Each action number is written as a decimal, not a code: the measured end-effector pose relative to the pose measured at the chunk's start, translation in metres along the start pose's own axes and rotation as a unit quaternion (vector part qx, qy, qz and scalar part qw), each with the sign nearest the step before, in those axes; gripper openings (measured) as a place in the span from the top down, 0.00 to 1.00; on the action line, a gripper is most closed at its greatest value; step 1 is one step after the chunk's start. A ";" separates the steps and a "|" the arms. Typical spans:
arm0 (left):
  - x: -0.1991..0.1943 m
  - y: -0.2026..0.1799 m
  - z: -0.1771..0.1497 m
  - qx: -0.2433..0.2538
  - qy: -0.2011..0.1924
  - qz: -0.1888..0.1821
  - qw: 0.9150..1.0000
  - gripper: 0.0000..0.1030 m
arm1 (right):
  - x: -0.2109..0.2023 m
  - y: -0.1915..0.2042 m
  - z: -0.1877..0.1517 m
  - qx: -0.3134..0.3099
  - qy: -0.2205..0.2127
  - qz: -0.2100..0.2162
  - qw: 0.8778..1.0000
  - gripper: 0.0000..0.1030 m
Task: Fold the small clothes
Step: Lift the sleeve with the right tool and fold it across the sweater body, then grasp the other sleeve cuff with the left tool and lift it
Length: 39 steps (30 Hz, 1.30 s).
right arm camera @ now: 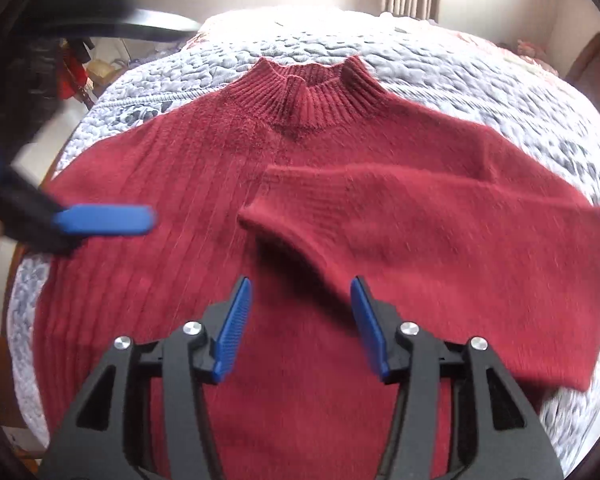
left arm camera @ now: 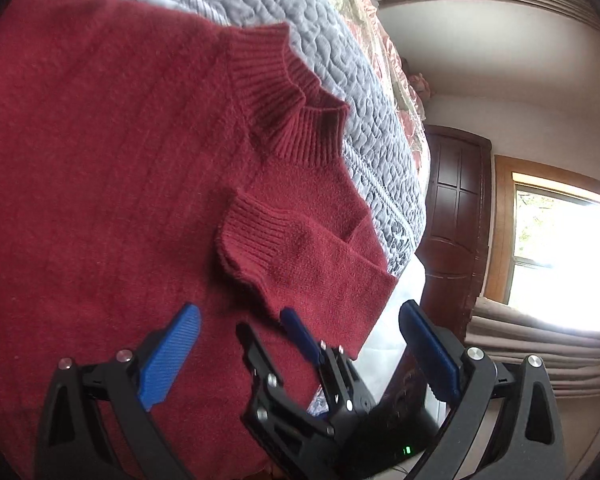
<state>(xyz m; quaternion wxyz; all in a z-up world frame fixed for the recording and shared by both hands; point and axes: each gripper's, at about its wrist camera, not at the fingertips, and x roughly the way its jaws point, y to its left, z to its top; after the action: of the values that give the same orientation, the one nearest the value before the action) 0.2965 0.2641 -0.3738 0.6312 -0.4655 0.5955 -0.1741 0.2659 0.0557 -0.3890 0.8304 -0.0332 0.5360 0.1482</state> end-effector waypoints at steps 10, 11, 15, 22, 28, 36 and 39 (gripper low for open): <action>0.075 0.016 0.022 -0.043 0.037 0.039 0.998 0.04 | -0.042 -0.024 -0.057 0.058 0.034 0.022 0.998 0.47; 0.076 0.015 0.023 -0.041 0.033 0.044 0.998 0.04 | -0.042 -0.025 -0.058 0.062 0.035 0.023 0.997 0.47; 0.078 0.007 0.023 -0.025 0.019 0.067 0.997 0.48 | -0.044 -0.031 -0.058 0.087 0.029 0.034 0.995 0.47; 0.075 -0.016 0.022 0.022 0.021 0.113 0.993 0.91 | -0.050 -0.023 -0.063 0.087 0.028 0.051 0.995 0.46; 0.055 -0.074 0.018 0.126 0.012 0.115 0.985 0.92 | -0.055 -0.014 -0.066 0.093 0.039 0.061 0.993 0.46; -0.002 -0.152 0.004 0.242 -0.032 0.109 0.964 0.92 | -0.055 -0.003 -0.066 0.090 0.043 0.067 0.993 0.46; -0.029 -0.155 0.006 0.256 -0.045 0.112 0.959 0.92 | -0.053 0.003 -0.066 0.088 0.044 0.071 0.993 0.46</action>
<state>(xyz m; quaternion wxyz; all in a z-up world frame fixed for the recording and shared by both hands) 0.3474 0.2104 -0.2349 0.7709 -0.2260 0.5500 -0.2282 0.1868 0.0329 -0.3684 0.7933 0.0718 0.5838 0.1569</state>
